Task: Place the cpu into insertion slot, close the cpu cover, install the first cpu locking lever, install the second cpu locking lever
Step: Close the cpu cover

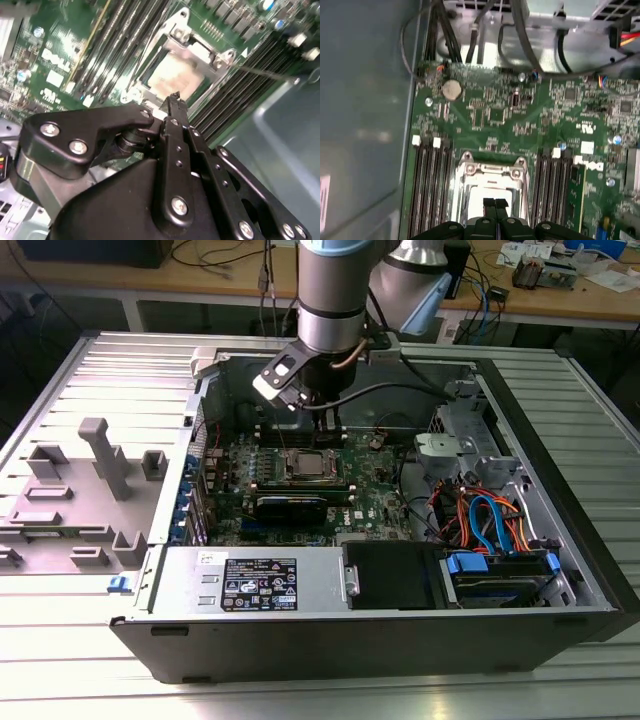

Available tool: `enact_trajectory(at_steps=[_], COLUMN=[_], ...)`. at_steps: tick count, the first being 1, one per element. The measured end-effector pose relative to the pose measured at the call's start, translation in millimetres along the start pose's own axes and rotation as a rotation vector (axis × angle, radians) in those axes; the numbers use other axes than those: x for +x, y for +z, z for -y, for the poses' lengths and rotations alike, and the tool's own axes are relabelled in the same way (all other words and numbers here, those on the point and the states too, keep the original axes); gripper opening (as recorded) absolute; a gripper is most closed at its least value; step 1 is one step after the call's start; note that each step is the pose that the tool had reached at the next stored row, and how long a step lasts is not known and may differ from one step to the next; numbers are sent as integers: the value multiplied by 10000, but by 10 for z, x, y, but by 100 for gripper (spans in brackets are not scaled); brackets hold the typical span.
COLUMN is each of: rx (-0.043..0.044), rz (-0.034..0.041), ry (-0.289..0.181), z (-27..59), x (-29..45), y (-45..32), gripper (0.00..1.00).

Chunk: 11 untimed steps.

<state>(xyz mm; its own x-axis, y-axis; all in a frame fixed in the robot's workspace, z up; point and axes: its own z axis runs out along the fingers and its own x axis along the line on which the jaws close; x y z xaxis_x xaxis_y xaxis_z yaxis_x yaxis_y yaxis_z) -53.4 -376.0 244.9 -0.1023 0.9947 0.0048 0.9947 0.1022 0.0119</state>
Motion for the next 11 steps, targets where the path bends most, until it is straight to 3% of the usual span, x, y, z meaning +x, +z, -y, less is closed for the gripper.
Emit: enact_trajectory(at_steps=[6,11], rx=[-3,-4], rz=[2,1], ry=[0,-2], z=[151,200], x=[15,20], y=[17,67], gripper=[11,11])
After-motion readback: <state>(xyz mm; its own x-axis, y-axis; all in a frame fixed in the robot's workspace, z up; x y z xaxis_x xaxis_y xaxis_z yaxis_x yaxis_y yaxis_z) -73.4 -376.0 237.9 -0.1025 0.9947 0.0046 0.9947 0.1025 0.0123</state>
